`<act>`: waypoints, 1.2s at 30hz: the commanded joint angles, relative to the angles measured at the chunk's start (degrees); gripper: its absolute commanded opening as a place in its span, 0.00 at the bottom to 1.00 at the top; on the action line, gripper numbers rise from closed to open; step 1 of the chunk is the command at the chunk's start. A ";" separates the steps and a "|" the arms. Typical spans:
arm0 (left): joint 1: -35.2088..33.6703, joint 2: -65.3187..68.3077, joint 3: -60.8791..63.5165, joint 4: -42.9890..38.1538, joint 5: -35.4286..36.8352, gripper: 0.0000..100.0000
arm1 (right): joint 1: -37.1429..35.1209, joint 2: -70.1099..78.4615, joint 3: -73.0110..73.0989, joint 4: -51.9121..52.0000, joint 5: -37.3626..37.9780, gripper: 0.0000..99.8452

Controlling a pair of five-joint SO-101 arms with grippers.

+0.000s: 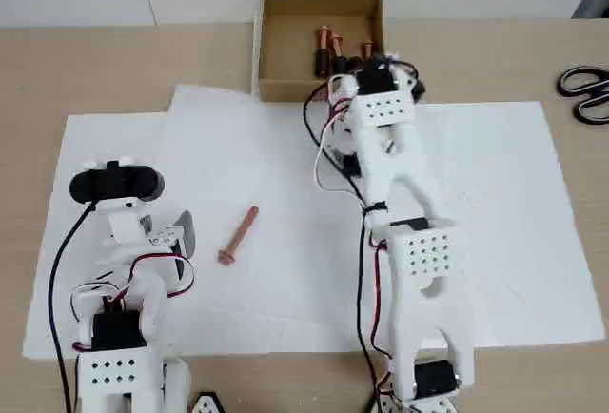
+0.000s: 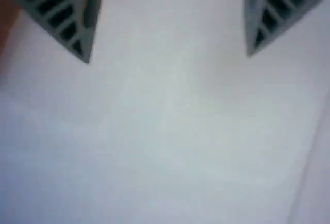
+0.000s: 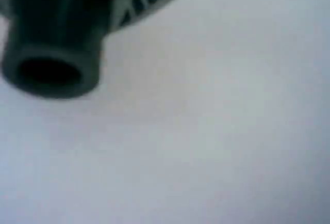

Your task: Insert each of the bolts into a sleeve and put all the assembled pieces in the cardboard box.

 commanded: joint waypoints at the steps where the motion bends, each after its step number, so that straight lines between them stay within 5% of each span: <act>1: 0.00 -0.88 -0.31 -0.26 -0.26 0.18 | 0.48 -9.54 -0.26 0.31 7.30 0.00; 9: 0.00 -0.88 -0.31 -0.26 -0.26 0.18 | 0.57 -16.57 5.71 0.92 26.81 0.00; 15: 0.00 -0.88 -0.31 -0.26 -0.26 0.18 | 3.82 -25.71 22.68 0.57 48.62 0.00; 36: 0.00 -0.88 -0.31 -0.26 -0.26 0.18 | 5.05 -15.87 27.96 -4.70 48.44 0.01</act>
